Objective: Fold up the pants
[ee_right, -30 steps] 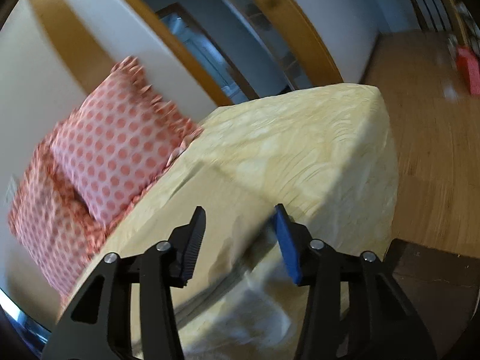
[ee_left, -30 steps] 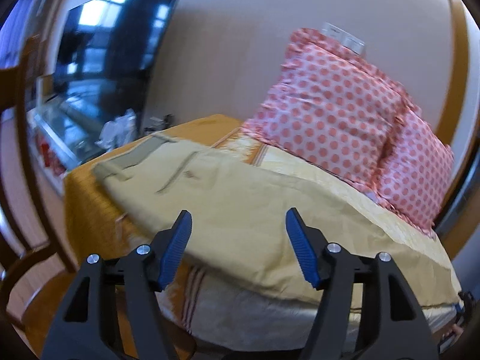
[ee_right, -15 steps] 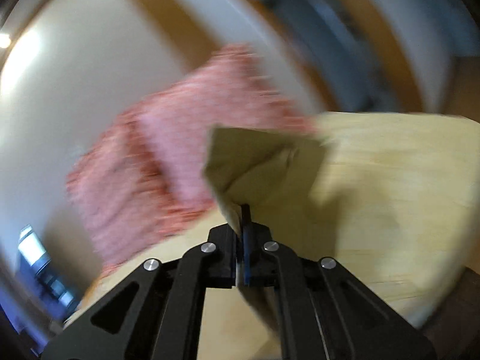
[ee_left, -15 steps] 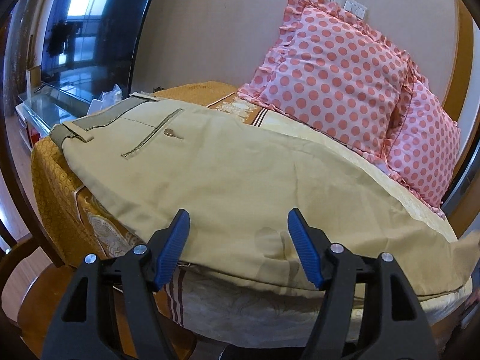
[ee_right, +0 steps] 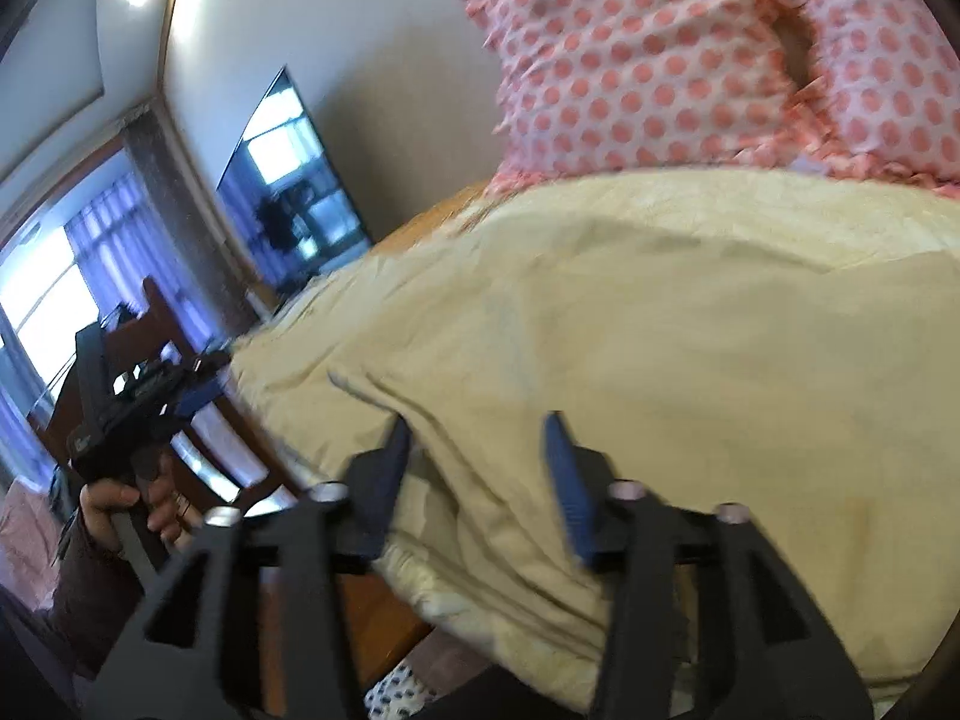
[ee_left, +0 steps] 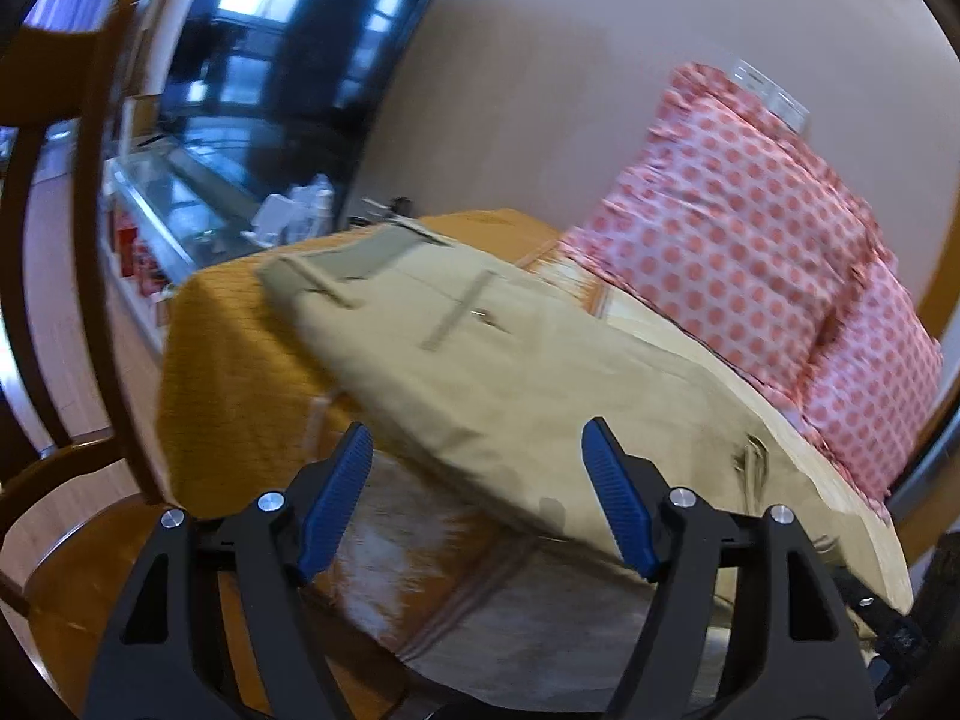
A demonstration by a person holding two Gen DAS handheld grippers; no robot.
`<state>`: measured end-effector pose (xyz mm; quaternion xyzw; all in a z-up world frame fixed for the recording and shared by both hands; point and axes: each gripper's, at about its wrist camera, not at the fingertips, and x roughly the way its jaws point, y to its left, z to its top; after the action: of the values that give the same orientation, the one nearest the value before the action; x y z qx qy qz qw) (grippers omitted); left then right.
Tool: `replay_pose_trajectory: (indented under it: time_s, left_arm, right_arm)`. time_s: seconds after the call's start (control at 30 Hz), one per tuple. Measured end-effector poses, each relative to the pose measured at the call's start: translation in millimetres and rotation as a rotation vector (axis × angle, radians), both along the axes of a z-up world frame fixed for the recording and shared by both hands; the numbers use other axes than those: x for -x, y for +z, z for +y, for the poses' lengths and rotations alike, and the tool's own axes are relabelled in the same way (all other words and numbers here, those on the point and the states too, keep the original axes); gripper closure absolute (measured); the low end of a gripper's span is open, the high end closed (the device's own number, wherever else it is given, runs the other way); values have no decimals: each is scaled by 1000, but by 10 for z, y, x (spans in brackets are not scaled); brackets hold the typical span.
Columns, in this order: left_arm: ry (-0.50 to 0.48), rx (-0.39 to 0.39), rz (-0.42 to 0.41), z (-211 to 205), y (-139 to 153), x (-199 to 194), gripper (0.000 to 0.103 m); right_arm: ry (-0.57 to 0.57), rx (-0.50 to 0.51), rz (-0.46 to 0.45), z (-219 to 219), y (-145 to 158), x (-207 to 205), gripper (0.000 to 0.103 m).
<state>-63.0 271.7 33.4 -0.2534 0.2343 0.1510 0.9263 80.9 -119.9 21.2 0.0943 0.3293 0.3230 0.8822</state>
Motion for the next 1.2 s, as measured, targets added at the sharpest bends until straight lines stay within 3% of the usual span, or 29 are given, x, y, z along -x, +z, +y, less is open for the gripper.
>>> replay_pose_trajectory:
  time_s: [0.17,0.23,0.27,0.33,0.4,0.53,0.83,1.07,1.2]
  left_arm:
    - [38,56,-8,187,-78,38,30]
    - [53,86,-9,241,-127,44,30]
    - [57,98,-10,264,-149,44,30]
    - [59,114,-10,291,-174,35,30]
    - [50,115,-9,304,-184,12,30]
    - [38,108,-18,290,-173,-26,30]
    - [20,182,-47,442,-153,-205,30]
    - [39,241,-4,641,-138,-323,29]
    - [-38,409,-28,615,-175,-325,29]
  right_arm:
    - [-116,44,-22,-101,79,-166,50]
    - [-94,0,-5,-86,39,-182,41]
    - [-121,50,-21,26,20,-150,34]
    - [-186,176,-49,130,-25,-132,33]
    - [-133,192,-16,308,-96,-156,29]
    - [-104,342,-100,550,-193,-34,16]
    - [-93,326,-123,525,-219,5,13]
    - [-86,322,-130,539,-223,-3,11]
    - [-87,317,-144,555,-238,2,9]
